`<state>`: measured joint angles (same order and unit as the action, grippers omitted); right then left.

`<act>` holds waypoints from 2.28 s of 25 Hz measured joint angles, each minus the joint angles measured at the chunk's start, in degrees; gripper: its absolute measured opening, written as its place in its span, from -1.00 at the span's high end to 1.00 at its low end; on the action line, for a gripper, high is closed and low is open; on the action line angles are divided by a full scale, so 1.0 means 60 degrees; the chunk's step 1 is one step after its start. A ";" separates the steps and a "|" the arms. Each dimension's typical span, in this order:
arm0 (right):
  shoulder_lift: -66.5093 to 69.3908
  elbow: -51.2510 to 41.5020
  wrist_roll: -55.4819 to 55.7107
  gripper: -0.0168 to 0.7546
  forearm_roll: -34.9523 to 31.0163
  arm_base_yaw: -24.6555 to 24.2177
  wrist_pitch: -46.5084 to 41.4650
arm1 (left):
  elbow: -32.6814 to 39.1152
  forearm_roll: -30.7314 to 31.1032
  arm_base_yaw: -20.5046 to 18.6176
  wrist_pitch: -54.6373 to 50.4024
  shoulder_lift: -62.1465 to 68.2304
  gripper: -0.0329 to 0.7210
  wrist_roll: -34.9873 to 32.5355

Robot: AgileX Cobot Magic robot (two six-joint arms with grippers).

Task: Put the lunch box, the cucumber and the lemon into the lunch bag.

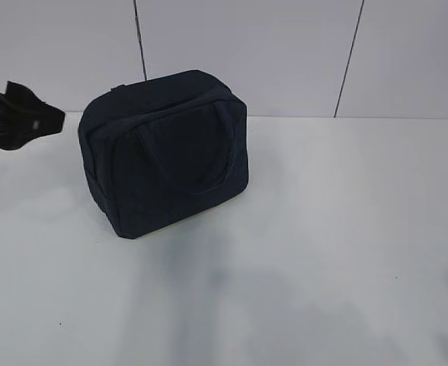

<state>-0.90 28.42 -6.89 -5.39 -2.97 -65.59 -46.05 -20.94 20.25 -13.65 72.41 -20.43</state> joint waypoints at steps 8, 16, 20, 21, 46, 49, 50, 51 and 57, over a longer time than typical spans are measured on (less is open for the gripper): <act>0.0000 0.0000 0.0000 0.00 0.0000 0.0000 0.0000 | 0.0000 0.3682 0.0000 -0.2390 -0.2665 -0.36 0.3567; 0.0000 0.0000 0.0000 0.00 0.0000 0.0000 0.0000 | 0.0000 0.4128 0.0000 -0.5701 -0.6059 -0.36 0.3662; 0.0000 0.0000 0.0000 0.00 0.0000 0.0000 0.0000 | 0.0071 0.4143 0.0000 -0.6962 -0.7890 -0.36 0.3959; 0.0000 0.0000 0.0000 0.00 0.0000 0.0000 0.0000 | 0.0141 0.4143 0.0000 -0.7128 -0.8329 -0.36 0.4091; 0.0000 -0.0021 0.0000 0.00 0.0018 0.0000 0.0000 | 0.2613 0.4139 0.0000 -0.8188 -1.2000 -0.34 0.5043; 0.0000 -0.0021 0.0000 0.00 0.0018 0.0000 0.0000 | 0.2613 0.4161 -0.0200 -0.8191 -1.2000 -0.33 0.5065; 0.0000 -0.0021 0.0000 0.00 0.0018 0.0000 0.0000 | 0.2613 0.4161 -0.0404 -0.8191 -1.2000 -0.33 0.5087; 0.0000 -0.0021 0.0000 0.00 0.0018 0.0000 0.0000 | 0.2613 0.4161 -0.0641 -0.8208 -1.2000 -0.33 0.5087; 0.0000 -0.0021 0.0000 0.00 0.0018 0.0000 0.0000 | 0.2613 0.4161 -0.2956 -0.8208 -1.2000 -0.33 0.5087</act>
<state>-0.90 28.30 -6.89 -5.28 -2.97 -65.59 -30.37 4.02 2.51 -62.89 0.41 10.10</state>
